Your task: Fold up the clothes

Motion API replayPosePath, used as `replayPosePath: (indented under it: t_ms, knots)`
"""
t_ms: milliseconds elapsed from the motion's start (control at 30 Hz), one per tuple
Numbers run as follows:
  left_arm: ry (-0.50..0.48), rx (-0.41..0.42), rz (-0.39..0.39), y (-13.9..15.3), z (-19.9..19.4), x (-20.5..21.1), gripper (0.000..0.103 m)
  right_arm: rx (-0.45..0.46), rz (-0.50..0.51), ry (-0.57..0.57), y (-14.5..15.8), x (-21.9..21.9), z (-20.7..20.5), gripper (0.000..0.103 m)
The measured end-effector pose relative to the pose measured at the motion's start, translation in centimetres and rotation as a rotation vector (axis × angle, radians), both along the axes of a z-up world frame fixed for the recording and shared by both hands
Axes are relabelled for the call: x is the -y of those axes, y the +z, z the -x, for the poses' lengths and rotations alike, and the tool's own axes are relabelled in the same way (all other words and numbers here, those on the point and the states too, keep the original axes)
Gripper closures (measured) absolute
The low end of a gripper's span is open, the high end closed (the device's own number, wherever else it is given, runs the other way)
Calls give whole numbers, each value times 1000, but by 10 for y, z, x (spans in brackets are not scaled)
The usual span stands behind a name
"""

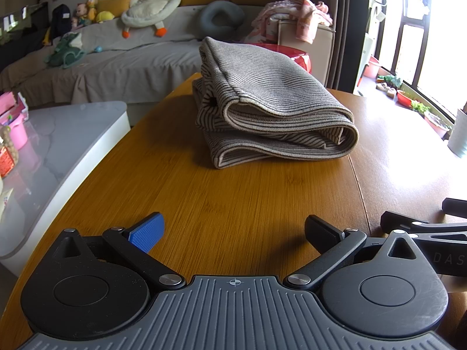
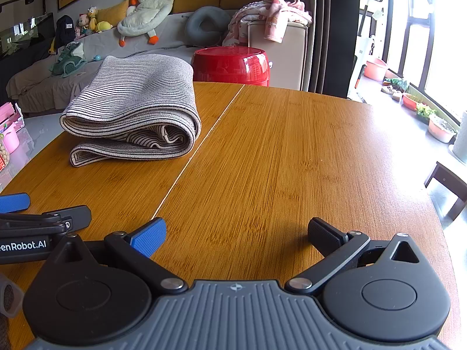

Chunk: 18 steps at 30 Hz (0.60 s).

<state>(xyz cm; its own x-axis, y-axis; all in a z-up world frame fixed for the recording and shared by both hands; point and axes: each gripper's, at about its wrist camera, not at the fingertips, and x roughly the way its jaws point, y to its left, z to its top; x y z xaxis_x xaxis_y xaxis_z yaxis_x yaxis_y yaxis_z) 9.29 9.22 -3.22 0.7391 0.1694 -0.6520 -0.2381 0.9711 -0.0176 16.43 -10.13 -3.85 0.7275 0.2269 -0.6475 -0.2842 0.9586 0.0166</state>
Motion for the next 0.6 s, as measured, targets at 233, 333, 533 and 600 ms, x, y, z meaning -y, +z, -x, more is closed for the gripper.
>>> replayPosePath:
  t_ms: [233,333,533,600]
  knots:
    - [0,0,0,0,0,0,0,0,0,0,0,0,0,0]
    - [0,0,1,0,0,0,0,0,0,0,0,0,0,0]
    - [-1,-2,-4,0,-1,1,0,0,-2,1,0,0,0,0]
    - [-1,-3,-6,0,-1,1,0,0,-2,1,1,0,0,0]
